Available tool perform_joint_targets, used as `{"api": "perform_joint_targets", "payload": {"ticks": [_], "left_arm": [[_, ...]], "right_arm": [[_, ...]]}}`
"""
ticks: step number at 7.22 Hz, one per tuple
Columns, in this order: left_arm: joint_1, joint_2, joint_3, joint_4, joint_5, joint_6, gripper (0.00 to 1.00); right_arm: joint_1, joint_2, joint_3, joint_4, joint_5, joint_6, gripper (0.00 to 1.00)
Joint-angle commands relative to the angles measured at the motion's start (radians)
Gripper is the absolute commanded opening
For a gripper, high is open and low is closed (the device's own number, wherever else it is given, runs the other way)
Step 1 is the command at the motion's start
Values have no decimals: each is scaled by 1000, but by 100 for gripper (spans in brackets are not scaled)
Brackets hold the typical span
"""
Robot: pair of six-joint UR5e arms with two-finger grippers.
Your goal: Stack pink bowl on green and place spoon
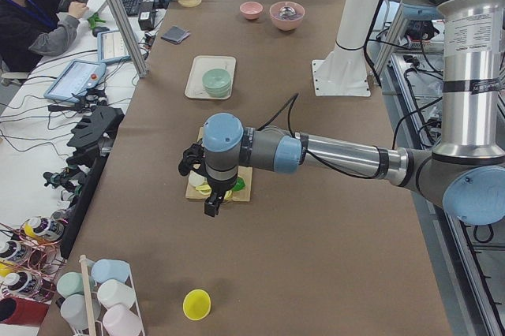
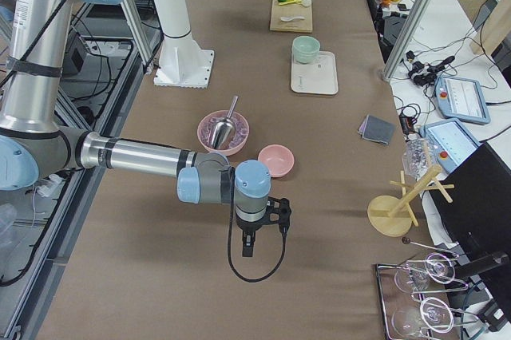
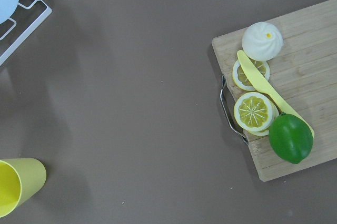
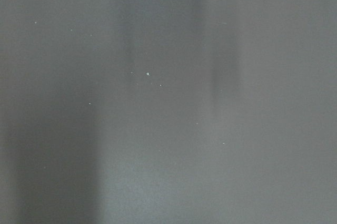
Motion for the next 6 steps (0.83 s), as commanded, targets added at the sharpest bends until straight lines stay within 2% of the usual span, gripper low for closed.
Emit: {"api": "perform_joint_targets", "payload": {"ticks": [1, 5, 6], "left_arm": [[0, 0, -4, -2, 5, 2, 99], [0, -8, -20, -11, 2, 2, 100], [0, -14, -28, -55, 0, 2, 100]], "right_arm": [[0, 0, -2, -2, 0, 0, 100], [0, 3, 35, -3, -12, -2, 100], [0, 11, 43, 0, -9, -2, 100]]}}
